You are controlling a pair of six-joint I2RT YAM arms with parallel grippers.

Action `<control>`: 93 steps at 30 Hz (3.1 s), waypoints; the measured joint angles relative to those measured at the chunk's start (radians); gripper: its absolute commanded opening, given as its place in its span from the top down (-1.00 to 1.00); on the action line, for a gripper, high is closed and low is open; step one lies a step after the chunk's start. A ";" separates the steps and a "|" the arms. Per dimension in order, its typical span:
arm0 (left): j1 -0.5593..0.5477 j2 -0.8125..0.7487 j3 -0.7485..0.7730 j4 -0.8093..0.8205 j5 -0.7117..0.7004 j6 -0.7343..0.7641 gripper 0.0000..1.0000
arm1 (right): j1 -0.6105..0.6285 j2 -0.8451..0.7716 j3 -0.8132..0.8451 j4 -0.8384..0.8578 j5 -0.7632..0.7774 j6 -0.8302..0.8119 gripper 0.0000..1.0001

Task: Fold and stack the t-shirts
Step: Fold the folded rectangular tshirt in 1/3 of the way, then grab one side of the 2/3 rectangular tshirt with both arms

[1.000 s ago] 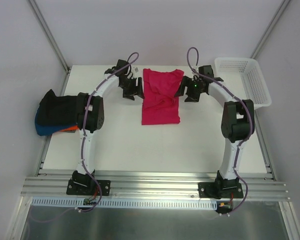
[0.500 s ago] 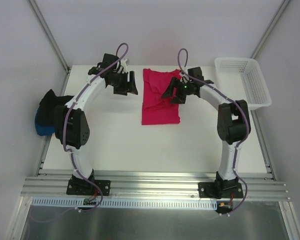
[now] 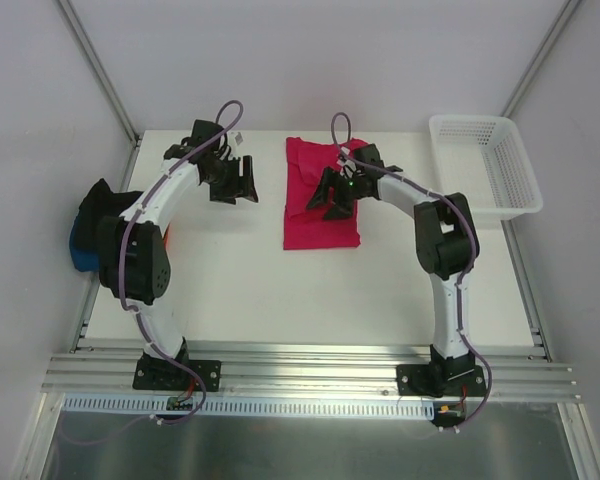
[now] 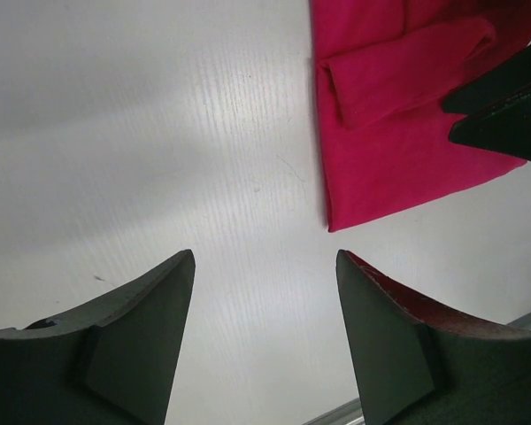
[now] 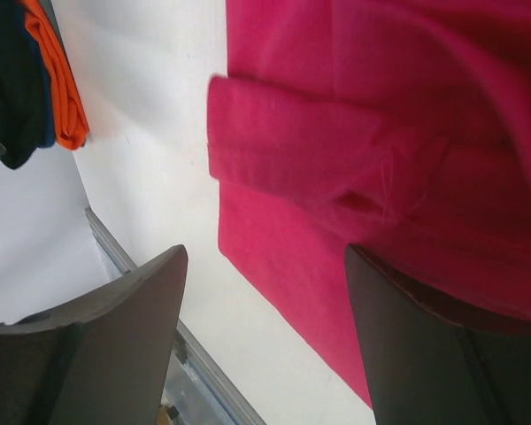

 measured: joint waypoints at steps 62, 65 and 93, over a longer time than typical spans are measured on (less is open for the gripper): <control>0.013 -0.145 -0.157 0.007 0.037 -0.007 -0.71 | 0.015 0.193 0.441 -0.053 0.178 -0.223 -0.57; 0.013 -0.152 -0.160 0.005 0.029 -0.005 -0.98 | -0.005 0.182 0.462 -0.047 0.211 -0.254 -0.59; -0.028 0.253 -0.135 0.073 0.352 -0.130 -0.29 | -0.202 -0.233 -0.406 -0.059 0.026 -0.116 -0.12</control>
